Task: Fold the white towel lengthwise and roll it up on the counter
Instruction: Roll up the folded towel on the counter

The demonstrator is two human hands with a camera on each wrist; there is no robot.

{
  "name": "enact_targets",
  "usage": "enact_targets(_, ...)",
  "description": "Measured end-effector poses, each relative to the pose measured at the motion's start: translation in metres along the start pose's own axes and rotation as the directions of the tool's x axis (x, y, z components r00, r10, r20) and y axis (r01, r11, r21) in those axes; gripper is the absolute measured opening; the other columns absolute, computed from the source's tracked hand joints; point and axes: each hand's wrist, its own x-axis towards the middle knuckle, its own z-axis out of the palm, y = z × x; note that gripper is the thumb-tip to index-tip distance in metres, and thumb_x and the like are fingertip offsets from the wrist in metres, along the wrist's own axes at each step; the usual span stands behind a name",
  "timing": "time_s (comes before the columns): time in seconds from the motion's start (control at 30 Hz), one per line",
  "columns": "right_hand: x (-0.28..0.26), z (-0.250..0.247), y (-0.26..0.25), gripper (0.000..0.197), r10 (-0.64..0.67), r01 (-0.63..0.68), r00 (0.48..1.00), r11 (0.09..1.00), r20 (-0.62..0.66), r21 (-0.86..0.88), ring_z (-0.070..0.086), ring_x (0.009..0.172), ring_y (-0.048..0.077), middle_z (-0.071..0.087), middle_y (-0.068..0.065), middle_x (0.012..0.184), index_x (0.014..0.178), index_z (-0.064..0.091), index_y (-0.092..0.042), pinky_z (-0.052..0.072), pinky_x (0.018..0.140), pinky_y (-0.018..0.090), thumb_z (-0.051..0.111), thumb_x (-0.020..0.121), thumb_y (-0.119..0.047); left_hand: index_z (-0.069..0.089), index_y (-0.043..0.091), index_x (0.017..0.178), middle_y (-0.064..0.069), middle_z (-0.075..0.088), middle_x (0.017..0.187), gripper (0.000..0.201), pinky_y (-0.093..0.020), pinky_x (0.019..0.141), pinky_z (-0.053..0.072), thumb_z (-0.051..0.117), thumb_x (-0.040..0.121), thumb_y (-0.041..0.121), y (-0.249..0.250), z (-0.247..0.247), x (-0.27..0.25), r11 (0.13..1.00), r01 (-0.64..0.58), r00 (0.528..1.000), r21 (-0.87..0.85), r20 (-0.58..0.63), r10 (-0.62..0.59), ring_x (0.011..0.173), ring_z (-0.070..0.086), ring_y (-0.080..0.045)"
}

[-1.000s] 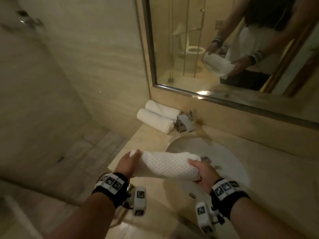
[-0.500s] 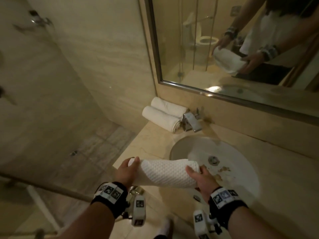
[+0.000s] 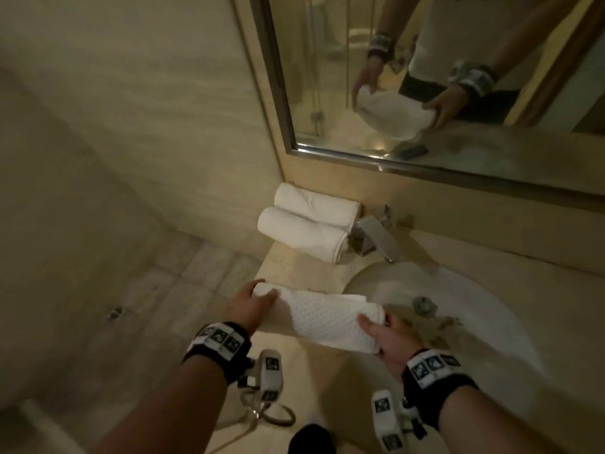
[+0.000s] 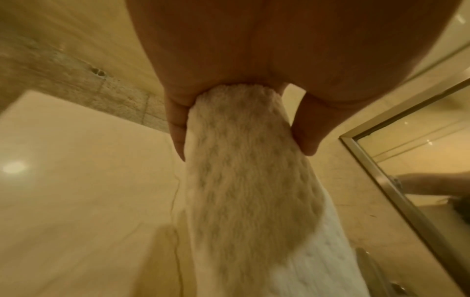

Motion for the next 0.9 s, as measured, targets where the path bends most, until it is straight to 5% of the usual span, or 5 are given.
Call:
enact_targets(0.17, 0.067, 0.031, 0.006, 0.102, 0.035, -0.032, 0.997, 0.999, -0.066, 0.043, 0.073, 0.098, 0.025, 0.073, 0.001, 0.114, 0.122, 0.061, -0.029, 0.058, 0.089, 0.048, 0.096, 0.031, -0.062, 0.055, 0.032, 0.137, -0.004, 0.056, 0.135, 0.049, -0.049, 0.105, 0.047, 0.071, 0.091, 0.037, 0.020, -0.016, 0.080, 0.993, -0.033, 0.992, 0.116, 0.126, 0.018, 0.116, 0.056, -0.029)
enact_targets(0.3, 0.080, 0.065, -0.028, 0.050, -0.009, 0.013, 0.988, 0.999, -0.153, 0.029, 0.070, 0.085, 0.015, 0.071, 0.002, 0.103, 0.120, 0.059, -0.015, 0.057, 0.059, 0.023, 0.084, 0.079, -0.024, 0.056, 0.030, 0.139, -0.006, 0.053, 0.140, 0.044, -0.046, 0.107, 0.046, 0.066, 0.096, 0.032, 0.035, -0.019, 0.130, 0.981, -0.076, 0.993, 0.176, 0.107, 0.058, 0.118, 0.055, -0.028)
enact_targets(0.37, 0.094, 0.077, -0.037, 0.041, -0.039, 0.045, 0.978, 0.999, -0.203, 0.029, 0.066, 0.080, 0.009, 0.069, -0.001, 0.100, 0.121, 0.057, -0.014, 0.051, 0.051, 0.015, 0.077, 0.086, -0.015, 0.056, 0.027, 0.139, -0.008, 0.053, 0.139, 0.044, -0.040, 0.102, 0.047, 0.065, 0.097, 0.029, 0.041, -0.017, 0.151, 0.979, -0.080, 0.994, 0.189, 0.086, 0.065, 0.113, 0.053, -0.025)
enact_targets(0.6, 0.121, 0.097, -0.025, 0.059, -0.054, 0.047, 0.948, 0.998, -0.314, -0.029, 0.068, 0.097, 0.018, 0.069, -0.004, 0.111, 0.125, 0.055, -0.022, 0.055, 0.090, 0.038, 0.083, 0.077, -0.040, 0.055, 0.025, 0.140, -0.005, 0.053, 0.135, 0.043, -0.032, 0.093, 0.042, 0.064, 0.098, 0.028, 0.044, -0.009, 0.191, 0.969, -0.075, 0.995, 0.234, 0.086, 0.056, 0.110, 0.051, -0.021)
enact_targets(0.9, 0.124, 0.119, -0.043, 0.054, -0.081, 0.011, 0.913, 0.984, -0.399, -0.175, 0.064, 0.101, 0.023, 0.067, -0.001, 0.117, 0.127, 0.053, -0.023, 0.049, 0.091, 0.034, 0.071, 0.085, -0.052, 0.044, 0.022, 0.149, -0.011, 0.046, 0.153, 0.055, -0.040, 0.112, 0.040, 0.059, 0.099, 0.036, 0.059, -0.004, 0.189, 0.869, -0.157, 0.986, 0.469, 0.029, 0.162, 0.136, 0.047, -0.031)
